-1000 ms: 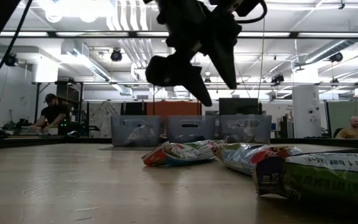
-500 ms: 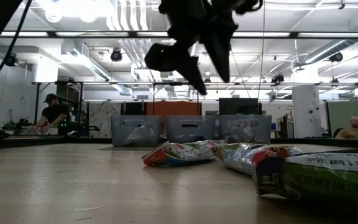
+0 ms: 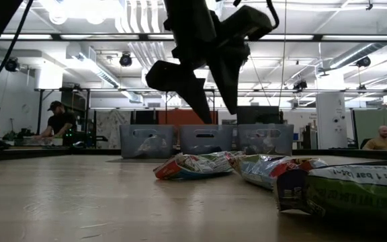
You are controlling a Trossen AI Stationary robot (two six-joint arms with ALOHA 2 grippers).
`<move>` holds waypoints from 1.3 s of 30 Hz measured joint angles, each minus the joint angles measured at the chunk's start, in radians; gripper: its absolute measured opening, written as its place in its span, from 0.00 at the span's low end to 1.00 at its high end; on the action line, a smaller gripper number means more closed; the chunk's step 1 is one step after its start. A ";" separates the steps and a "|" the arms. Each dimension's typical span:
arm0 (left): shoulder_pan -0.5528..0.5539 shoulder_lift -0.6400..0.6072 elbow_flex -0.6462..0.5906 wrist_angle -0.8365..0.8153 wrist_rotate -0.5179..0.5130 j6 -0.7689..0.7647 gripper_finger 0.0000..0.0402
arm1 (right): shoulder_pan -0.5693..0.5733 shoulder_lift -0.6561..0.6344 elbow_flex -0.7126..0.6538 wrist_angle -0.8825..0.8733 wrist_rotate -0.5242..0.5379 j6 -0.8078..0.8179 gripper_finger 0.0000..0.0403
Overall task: Pick and place Granola Bars by type
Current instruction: Put the red granola bar into the left black bin
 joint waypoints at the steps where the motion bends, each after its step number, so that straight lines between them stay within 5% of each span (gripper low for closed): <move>1: -0.004 0.000 -0.003 0.014 0.000 0.003 0.47 | 0.000 0.000 0.000 0.000 0.000 0.000 0.02; 39: -0.053 0.000 -0.161 0.201 -0.121 0.024 0.47 | -0.001 0.000 0.000 0.006 0.000 0.027 0.02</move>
